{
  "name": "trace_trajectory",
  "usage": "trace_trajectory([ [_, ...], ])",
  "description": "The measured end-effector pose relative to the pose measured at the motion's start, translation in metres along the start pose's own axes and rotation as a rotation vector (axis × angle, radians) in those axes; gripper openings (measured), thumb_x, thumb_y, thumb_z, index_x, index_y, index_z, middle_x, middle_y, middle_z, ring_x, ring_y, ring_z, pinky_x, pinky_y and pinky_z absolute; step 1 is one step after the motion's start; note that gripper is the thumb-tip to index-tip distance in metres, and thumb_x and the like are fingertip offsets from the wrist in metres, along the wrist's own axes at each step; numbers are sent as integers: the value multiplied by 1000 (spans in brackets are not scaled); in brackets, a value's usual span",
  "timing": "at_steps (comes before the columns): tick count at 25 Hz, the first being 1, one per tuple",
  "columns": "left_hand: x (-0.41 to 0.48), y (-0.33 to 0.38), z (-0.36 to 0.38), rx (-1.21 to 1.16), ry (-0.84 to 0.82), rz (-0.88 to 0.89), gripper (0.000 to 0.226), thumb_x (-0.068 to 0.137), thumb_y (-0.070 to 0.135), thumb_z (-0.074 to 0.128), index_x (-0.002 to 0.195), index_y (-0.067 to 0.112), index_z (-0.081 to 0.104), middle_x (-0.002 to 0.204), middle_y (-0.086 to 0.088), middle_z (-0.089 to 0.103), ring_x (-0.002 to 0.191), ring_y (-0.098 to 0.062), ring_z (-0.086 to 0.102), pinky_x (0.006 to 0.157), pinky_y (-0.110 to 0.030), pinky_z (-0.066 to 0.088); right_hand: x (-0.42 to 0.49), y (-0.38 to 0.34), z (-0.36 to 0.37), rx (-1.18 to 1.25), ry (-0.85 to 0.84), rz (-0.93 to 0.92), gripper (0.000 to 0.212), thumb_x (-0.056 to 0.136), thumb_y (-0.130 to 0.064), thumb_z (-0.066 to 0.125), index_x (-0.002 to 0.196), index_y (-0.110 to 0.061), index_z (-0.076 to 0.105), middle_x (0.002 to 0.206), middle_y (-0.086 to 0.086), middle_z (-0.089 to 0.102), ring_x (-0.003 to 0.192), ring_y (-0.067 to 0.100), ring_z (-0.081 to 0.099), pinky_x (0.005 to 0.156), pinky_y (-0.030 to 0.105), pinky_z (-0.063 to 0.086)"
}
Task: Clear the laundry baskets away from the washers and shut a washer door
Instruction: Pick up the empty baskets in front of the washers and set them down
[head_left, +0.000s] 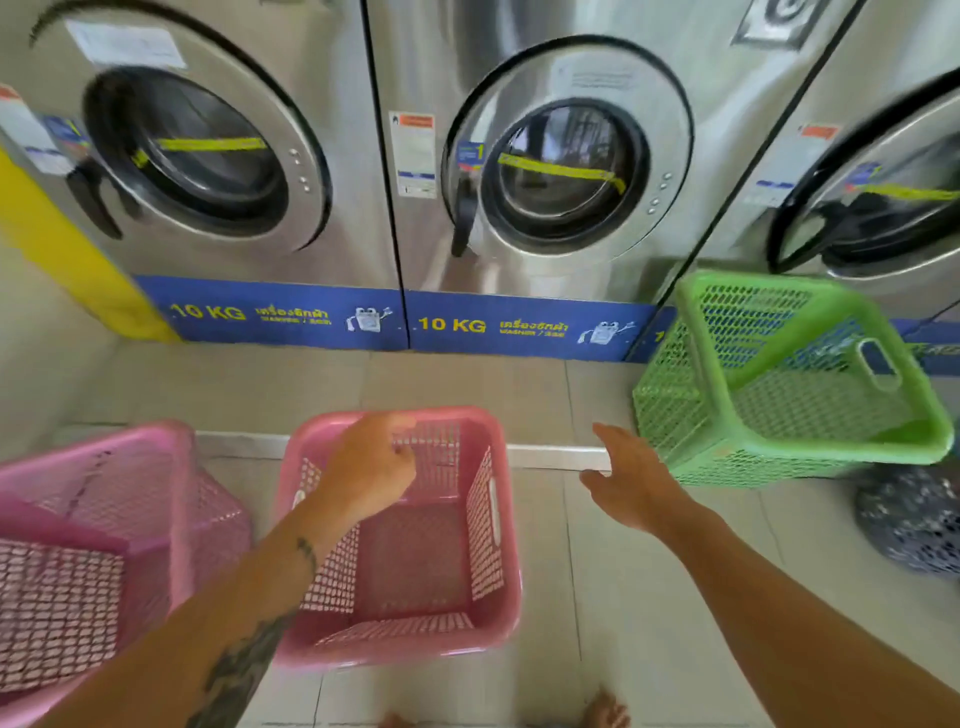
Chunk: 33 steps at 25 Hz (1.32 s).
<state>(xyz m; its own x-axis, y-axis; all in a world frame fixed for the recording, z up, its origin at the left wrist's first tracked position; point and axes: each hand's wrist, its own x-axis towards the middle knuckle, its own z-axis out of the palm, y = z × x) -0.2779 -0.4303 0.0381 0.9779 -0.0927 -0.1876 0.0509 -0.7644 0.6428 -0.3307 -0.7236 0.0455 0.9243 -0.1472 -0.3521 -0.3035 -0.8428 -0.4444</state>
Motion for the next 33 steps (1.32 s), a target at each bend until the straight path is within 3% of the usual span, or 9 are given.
trace_trajectory([
  [2, 0, 47, 4, -1, 12, 50, 36, 80, 3, 54, 111, 15, 68, 114, -5, 68, 104, -22, 64, 94, -35, 50, -10, 19, -39, -4, 37, 2, 65, 92, -27, 58, 150, -13, 30, 157, 9, 29, 144, 22, 27, 114, 28, 19],
  [7, 13, 171, 41, -12, -14, 146, 41, 83, 6, 50, 120, 17, 64, 122, -5, 66, 113, -21, 62, 101, -35, 45, -28, 98, -135, 0, 154, -28, 63, 90, -24, 59, 146, -6, 36, 150, 15, 39, 138, 29, 37, 111, 32, 26],
  [11, 17, 276, 103, -33, -16, 177, 32, 79, 6, 47, 97, 24, 68, 100, -2, 68, 92, -23, 63, 95, -37, 49, -31, 186, -211, 36, 189, -59, 67, 86, -28, 59, 146, -10, 37, 149, 13, 41, 135, 30, 42, 112, 41, 34],
  [14, 17, 343, 150, -93, -37, 148, 39, 82, 0, 49, 112, 18, 67, 113, -1, 68, 96, -17, 64, 88, -25, 45, -35, 249, -260, 50, 199, -24, 66, 88, -29, 60, 147, -12, 36, 149, 11, 40, 135, 30, 41, 113, 41, 34],
  [18, 25, 408, 198, -80, -87, 176, 41, 82, 0, 47, 114, 15, 67, 117, -5, 69, 101, -19, 65, 93, -30, 48, -29, 314, -309, 18, 212, 20, 62, 87, -26, 60, 144, -13, 40, 147, 10, 44, 136, 28, 40, 112, 36, 32],
  [22, 50, 445, 231, -62, -97, 203, 34, 81, 3, 53, 108, 16, 69, 106, 0, 67, 96, -18, 63, 87, -29, 46, 3, 357, -330, 30, 182, 89, 65, 87, -25, 59, 147, -14, 36, 150, 11, 41, 136, 29, 39, 112, 38, 33],
  [26, 109, 441, 271, 65, -116, 183, 48, 76, 32, 54, 123, 26, 59, 124, -1, 59, 116, -17, 54, 98, -33, 44, 56, 388, -338, 10, 150, 151, 64, 87, -21, 60, 146, -13, 37, 147, 11, 43, 131, 31, 45, 108, 38, 38],
  [33, 199, 435, 328, 293, -153, 108, 78, 72, 42, 42, 146, 21, 31, 151, -8, 31, 139, -27, 29, 112, -41, 31, 157, 440, -353, -44, 75, 277, 65, 82, -20, 54, 145, -13, 36, 141, 12, 43, 125, 36, 46, 106, 42, 38],
])
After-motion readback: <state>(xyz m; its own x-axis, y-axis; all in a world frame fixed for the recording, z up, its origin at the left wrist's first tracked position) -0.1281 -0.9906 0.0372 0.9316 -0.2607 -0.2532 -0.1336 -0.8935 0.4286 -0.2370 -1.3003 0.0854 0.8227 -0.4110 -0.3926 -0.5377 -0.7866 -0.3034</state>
